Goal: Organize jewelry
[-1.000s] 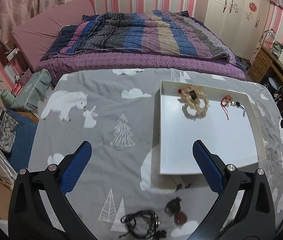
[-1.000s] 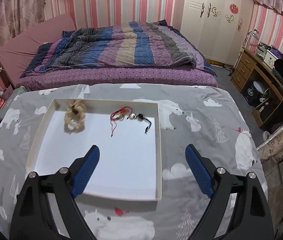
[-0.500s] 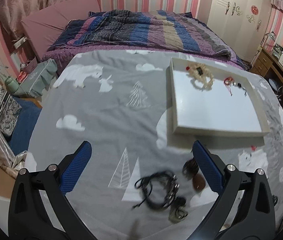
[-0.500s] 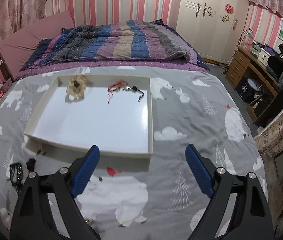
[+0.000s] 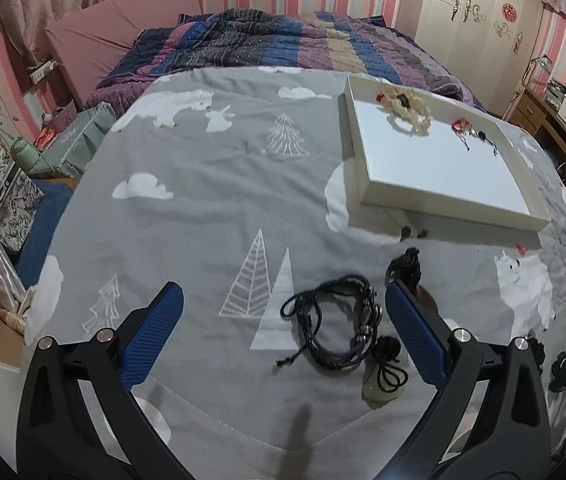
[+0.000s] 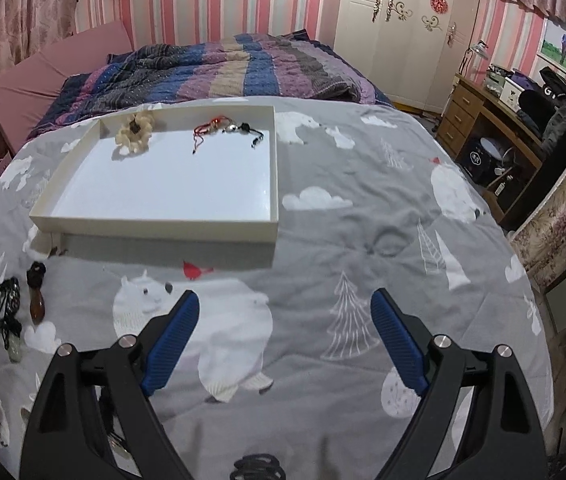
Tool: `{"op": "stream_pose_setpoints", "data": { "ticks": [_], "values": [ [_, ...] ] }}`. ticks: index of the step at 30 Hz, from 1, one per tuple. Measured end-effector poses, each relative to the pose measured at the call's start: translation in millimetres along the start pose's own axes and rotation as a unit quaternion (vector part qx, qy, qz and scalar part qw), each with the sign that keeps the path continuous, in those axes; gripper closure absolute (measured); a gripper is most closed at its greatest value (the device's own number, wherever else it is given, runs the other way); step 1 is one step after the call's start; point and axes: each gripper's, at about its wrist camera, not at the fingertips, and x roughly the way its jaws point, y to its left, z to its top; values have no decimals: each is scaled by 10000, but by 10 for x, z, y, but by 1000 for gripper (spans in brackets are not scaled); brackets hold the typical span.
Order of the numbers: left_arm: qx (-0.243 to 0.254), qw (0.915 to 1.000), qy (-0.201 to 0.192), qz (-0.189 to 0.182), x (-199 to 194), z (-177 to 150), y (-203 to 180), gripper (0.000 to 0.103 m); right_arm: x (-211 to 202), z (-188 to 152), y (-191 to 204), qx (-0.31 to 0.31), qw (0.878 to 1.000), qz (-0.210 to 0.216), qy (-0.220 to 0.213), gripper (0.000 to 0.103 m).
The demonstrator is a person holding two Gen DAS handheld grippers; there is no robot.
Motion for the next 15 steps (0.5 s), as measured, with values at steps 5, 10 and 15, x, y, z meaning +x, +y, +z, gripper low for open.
{"op": "stream_pose_setpoints", "data": {
  "ticks": [5, 10, 15],
  "values": [
    [3, 10000, 38, -19, 50, -72, 15, 3, 3, -144, -29, 14, 10000, -5, 45, 15],
    [59, 10000, -19, 3, 43, -108, 6, 3, -25, -257, -38, 55, 10000, -8, 23, 15],
    [93, 9999, -14, -45, 63, -137, -7, 3, -53, -363, -11, 67, 10000, 34, 12, 15]
  ]
}}
